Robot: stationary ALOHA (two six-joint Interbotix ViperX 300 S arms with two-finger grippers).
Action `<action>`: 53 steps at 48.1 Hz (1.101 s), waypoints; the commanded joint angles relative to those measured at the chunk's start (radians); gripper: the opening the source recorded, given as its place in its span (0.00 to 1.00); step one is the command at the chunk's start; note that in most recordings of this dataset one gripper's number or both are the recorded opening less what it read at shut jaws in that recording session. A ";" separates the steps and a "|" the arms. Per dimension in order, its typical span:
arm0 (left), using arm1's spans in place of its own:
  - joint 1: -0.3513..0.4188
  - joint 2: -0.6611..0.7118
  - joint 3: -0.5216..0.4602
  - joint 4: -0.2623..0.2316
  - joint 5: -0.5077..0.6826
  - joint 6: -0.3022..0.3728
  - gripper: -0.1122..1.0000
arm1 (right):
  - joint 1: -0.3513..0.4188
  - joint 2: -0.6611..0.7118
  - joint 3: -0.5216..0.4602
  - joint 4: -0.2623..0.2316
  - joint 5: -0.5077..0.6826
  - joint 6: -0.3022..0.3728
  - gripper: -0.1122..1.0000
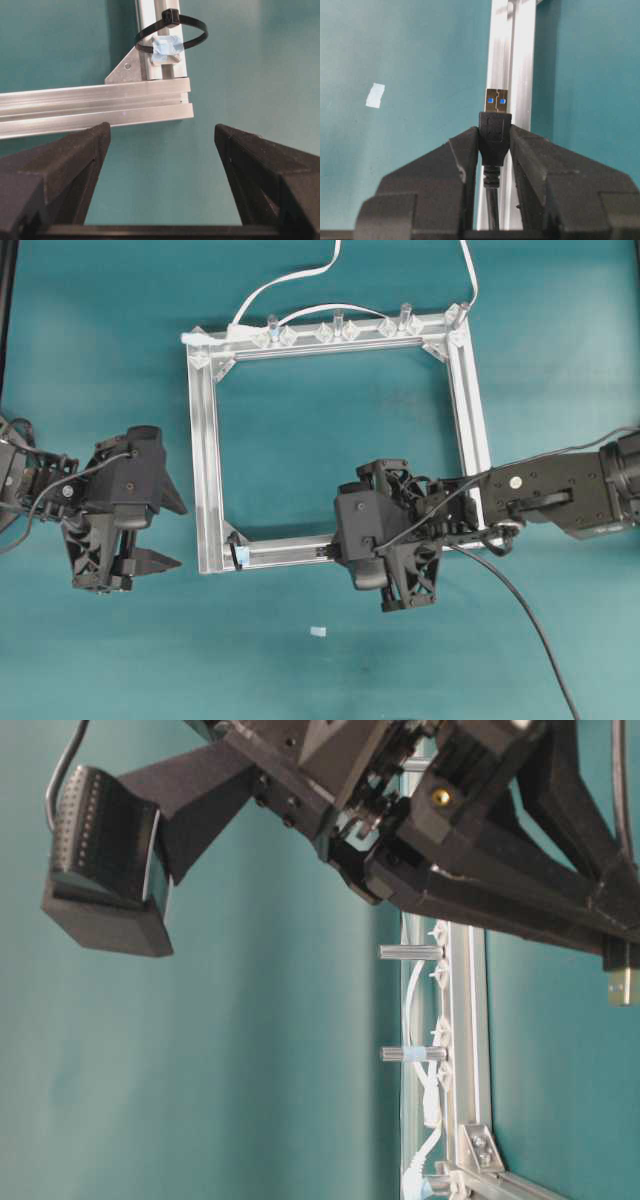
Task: Insert the wire through the string loop located on the left side.
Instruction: 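Carry the USB plug with the right gripper toward the zip-tie loop, then push the USB plug tip through the black zip-tie loop leftward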
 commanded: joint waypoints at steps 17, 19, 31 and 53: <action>-0.002 -0.005 -0.015 0.002 -0.003 -0.005 0.88 | -0.002 -0.009 -0.023 -0.014 0.000 -0.002 0.32; -0.002 -0.005 -0.017 0.003 -0.003 -0.005 0.88 | -0.002 -0.009 -0.023 -0.014 0.002 -0.002 0.32; -0.003 -0.005 -0.018 0.002 -0.003 -0.005 0.88 | -0.003 -0.008 -0.029 -0.015 -0.005 -0.002 0.32; -0.003 -0.005 -0.020 0.002 -0.002 -0.005 0.88 | -0.012 0.077 -0.132 -0.020 0.002 -0.002 0.32</action>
